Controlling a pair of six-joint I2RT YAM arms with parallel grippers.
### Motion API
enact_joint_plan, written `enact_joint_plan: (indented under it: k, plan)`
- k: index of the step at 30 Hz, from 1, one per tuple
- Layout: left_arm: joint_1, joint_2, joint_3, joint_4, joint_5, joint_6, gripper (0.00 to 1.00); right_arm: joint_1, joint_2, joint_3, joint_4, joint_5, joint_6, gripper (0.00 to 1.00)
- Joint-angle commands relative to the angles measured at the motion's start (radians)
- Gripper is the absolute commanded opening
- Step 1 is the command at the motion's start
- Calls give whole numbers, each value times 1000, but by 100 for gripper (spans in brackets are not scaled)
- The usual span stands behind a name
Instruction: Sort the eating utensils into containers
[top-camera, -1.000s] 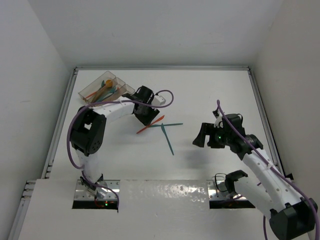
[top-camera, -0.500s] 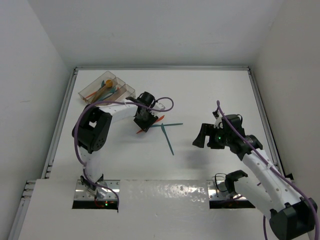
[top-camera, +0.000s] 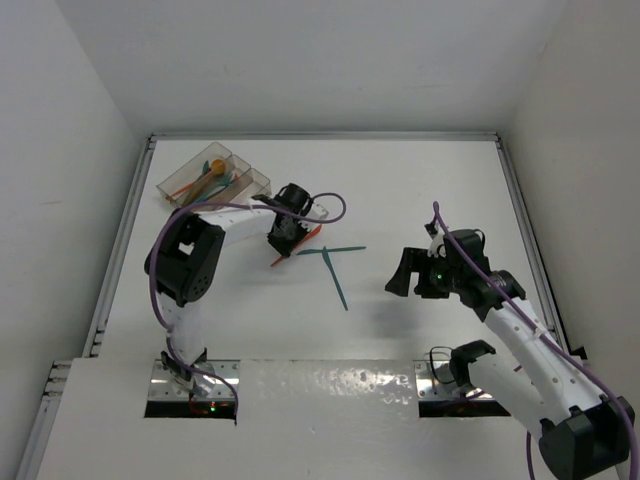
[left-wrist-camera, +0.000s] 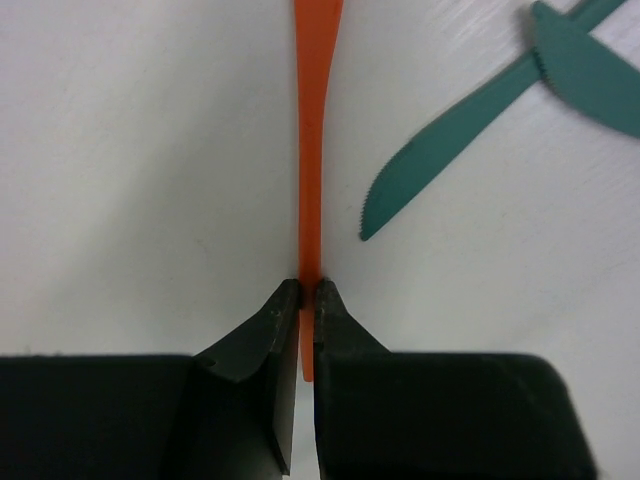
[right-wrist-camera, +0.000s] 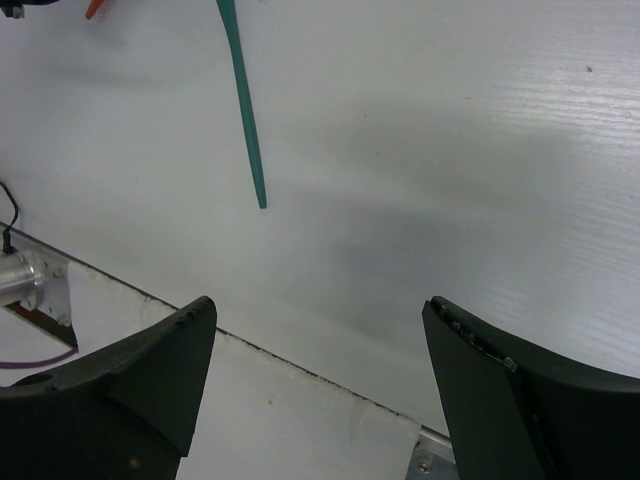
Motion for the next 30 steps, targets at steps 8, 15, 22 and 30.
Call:
enact_joint_plan:
  k: [8,15,22,30]
  plan:
    - [76,-181,93,46,-201,104,0,3,10,36,19,-24,-39,84]
    - [251,-184,149,72,-259,207,0,5,21,45,14,-30,-59,84]
    - [311,-161,193,92,-246,290,0,3,52,64,10,-32,-77,84]
    - [314,-80,164,64,-275,302,0,5,75,70,14,-30,-79,84]
